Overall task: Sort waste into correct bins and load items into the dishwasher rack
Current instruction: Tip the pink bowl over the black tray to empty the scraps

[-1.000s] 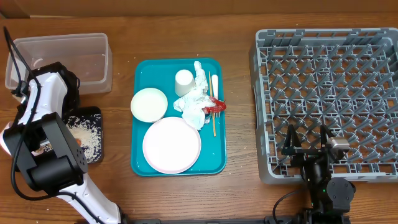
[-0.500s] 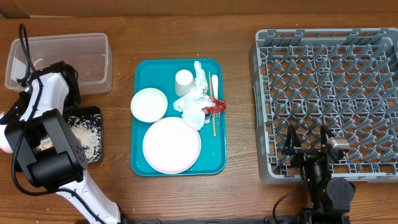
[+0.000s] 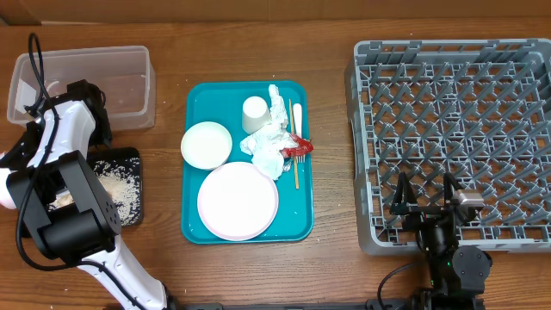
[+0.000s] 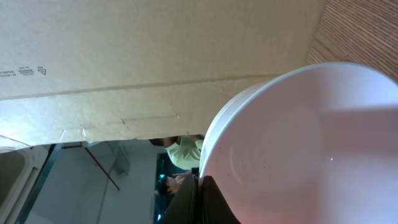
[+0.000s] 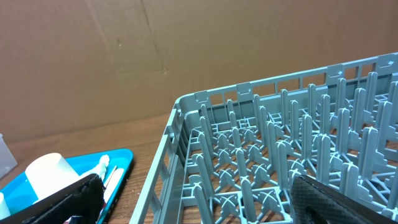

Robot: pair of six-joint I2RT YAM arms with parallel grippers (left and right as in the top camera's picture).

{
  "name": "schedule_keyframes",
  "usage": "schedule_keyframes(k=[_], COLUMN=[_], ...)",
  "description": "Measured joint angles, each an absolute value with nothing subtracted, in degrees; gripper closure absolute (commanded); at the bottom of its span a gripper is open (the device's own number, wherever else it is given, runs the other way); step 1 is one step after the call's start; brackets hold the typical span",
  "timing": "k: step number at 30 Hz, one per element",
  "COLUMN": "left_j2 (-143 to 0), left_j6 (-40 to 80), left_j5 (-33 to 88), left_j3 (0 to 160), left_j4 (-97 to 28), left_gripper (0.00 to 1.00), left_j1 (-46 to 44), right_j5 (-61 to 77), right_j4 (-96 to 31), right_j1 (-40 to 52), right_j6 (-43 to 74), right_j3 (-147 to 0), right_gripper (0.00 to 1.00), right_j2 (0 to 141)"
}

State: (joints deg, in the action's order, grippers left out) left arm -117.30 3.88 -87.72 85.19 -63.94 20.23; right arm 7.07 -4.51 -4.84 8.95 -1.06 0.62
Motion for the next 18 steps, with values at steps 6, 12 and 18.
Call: schedule_keyframes(k=[6,12,18], left_j2=[-117.30,-117.30,-117.14], left_j6=[5.61,10.83,15.53], left_j5=[-77.52,-60.10,-44.42], left_j3=[85.19,90.74,112.12], left_j4=[-63.81,-72.10,-86.78], left_gripper=[0.96,0.96,0.96], left_j1=[20.23,20.32,22.06], right_j5=[7.05,7.07,7.07], right_j4=[-4.49,-4.49,-4.49], right_j1=[-4.84,-4.84,-4.84], right_j6=[8.93,8.95,8.97], right_j3=[-1.06,-1.06,-1.06], right_gripper=[0.00,0.00,0.00], right_j2=[0.62,0.62,0.62])
